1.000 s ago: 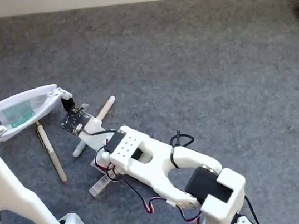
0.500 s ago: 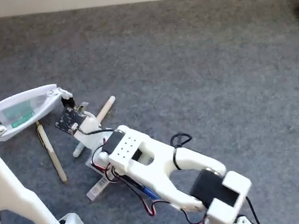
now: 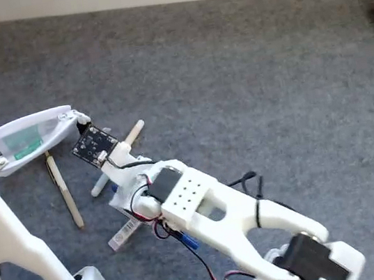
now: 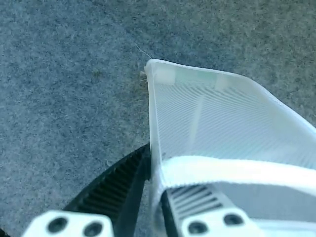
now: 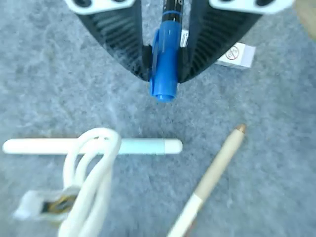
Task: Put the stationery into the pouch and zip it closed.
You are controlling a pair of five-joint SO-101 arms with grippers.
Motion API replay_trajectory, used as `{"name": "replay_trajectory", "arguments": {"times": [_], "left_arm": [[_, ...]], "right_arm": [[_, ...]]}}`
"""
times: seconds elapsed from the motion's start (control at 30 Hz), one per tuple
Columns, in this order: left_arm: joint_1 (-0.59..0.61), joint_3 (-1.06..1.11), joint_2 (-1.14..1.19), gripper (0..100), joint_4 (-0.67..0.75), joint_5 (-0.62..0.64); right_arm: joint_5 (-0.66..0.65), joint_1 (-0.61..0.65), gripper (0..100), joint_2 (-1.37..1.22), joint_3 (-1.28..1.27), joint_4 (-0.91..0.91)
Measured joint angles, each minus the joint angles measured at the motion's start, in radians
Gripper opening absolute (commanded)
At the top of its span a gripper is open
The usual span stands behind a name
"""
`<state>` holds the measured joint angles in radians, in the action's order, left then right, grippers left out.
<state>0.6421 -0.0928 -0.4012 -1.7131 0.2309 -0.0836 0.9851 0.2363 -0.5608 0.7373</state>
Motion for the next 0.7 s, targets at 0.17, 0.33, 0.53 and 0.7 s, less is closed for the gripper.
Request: {"name": "replay_trajectory", "arguments": {"times": [0.17,0.33,0.53,0.7], "left_arm": [[0.0,0.0,0.0,1,0.0,0.0],[-0.002,0.0,0.0,1,0.0,0.0],[-0.052,0.04,0.0,1,0.0,0.0],[-0.068,0.041,0.0,1,0.0,0.0]], "right_arm": [[0.0,0.0,0.5,0.138,-0.046,0.0],[0.0,0.0,0.5,0.264,-0.078,0.002],[0.0,0.0,0.5,0.44,-0.106,0.002],[0.0,0.0,0.5,0.58,-0.137,0.002]]}}
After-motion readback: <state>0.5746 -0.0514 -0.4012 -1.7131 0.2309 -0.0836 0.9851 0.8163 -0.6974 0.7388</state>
